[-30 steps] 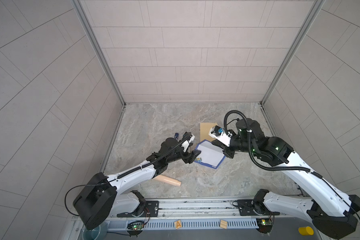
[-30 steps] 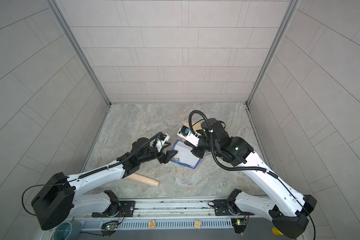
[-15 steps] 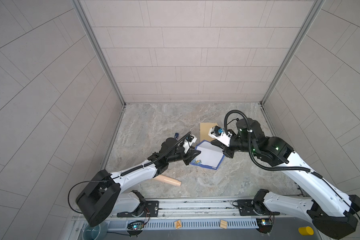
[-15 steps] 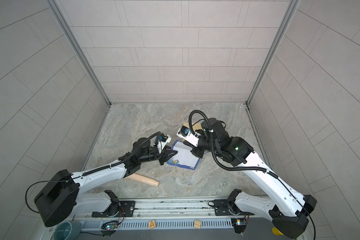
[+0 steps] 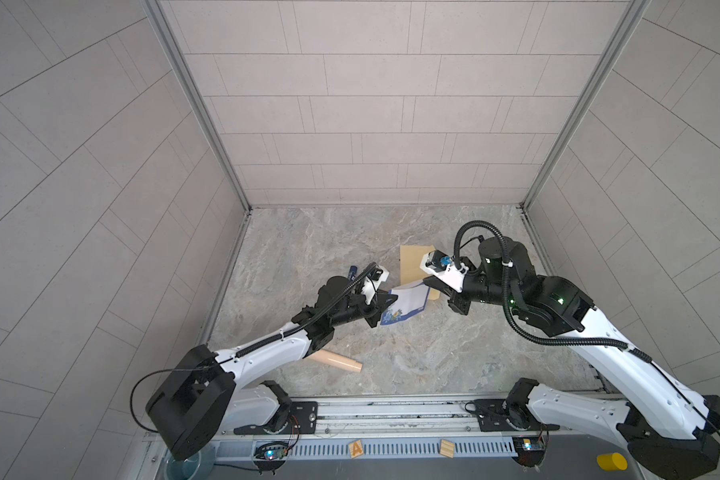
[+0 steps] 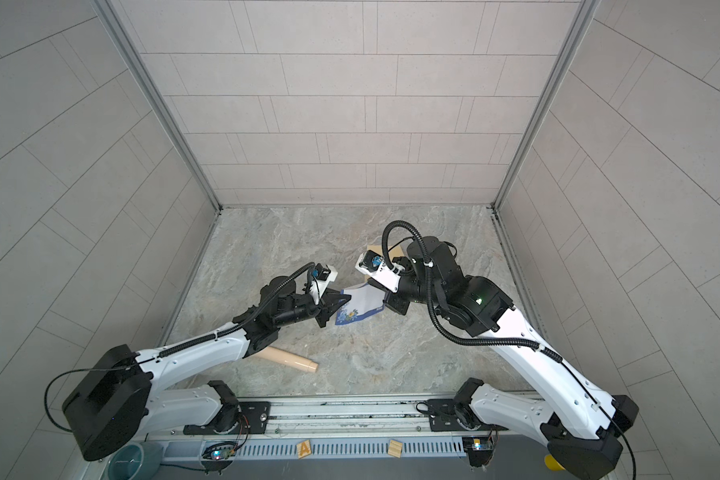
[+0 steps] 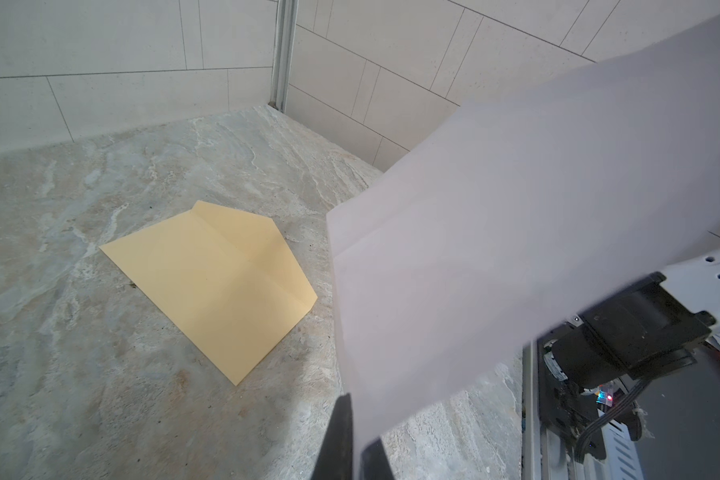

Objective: Place the letter into the envelope and seal it

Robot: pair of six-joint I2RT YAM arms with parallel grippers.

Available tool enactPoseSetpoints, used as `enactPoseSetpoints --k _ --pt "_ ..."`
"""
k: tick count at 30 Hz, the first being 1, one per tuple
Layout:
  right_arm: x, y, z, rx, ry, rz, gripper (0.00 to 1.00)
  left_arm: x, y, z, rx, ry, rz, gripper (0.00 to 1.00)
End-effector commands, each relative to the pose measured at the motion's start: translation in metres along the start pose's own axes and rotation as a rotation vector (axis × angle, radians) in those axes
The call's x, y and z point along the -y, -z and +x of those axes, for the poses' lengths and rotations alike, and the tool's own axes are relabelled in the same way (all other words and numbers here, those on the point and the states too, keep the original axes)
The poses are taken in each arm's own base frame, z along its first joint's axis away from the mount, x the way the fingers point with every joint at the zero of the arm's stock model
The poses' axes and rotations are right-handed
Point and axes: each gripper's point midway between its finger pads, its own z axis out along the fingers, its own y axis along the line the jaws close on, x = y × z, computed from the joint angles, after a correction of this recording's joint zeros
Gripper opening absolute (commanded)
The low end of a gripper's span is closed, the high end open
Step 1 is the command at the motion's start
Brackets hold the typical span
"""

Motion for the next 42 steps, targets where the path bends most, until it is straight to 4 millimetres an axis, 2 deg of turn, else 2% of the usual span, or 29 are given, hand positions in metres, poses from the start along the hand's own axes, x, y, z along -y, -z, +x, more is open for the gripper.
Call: enactPoseSetpoints --k 1,8,11,12,18,27,35,42 --pt "-0.004 0.006 0.0 0.01 0.034 -0.007 0.09 -0.006 0.006 -0.01 0.046 -0.021 -0.037 0.0" --pt "-0.017 0.027 -0.021 0.123 0.028 -0.053 0.28 -0.015 0.012 -0.016 0.066 -0.044 -0.102 0.0" --pt "-0.019 0.03 -0.02 0.147 0.026 -0.048 0.44 -0.012 0.014 -0.021 0.08 -0.062 -0.099 0.0" --pt "-0.019 0.029 -0.017 0.146 0.025 -0.041 0.46 -0.01 0.014 -0.022 0.082 -0.068 -0.087 0.0" --pt "-0.016 0.007 0.001 0.059 0.017 -0.045 0.49 0.002 0.016 -0.032 0.114 -0.098 -0.028 0.0" --pt "-0.018 -0.027 0.02 -0.068 0.009 -0.11 0.57 0.034 0.019 -0.035 0.183 -0.143 0.145 0.0" --pt "-0.032 -0.04 0.03 -0.124 0.003 -0.215 0.58 0.047 0.024 -0.028 0.168 -0.182 0.208 0.0" --pt "-0.028 -0.047 0.035 -0.158 0.027 -0.208 0.56 0.059 0.027 -0.027 0.184 -0.205 0.267 0.0"
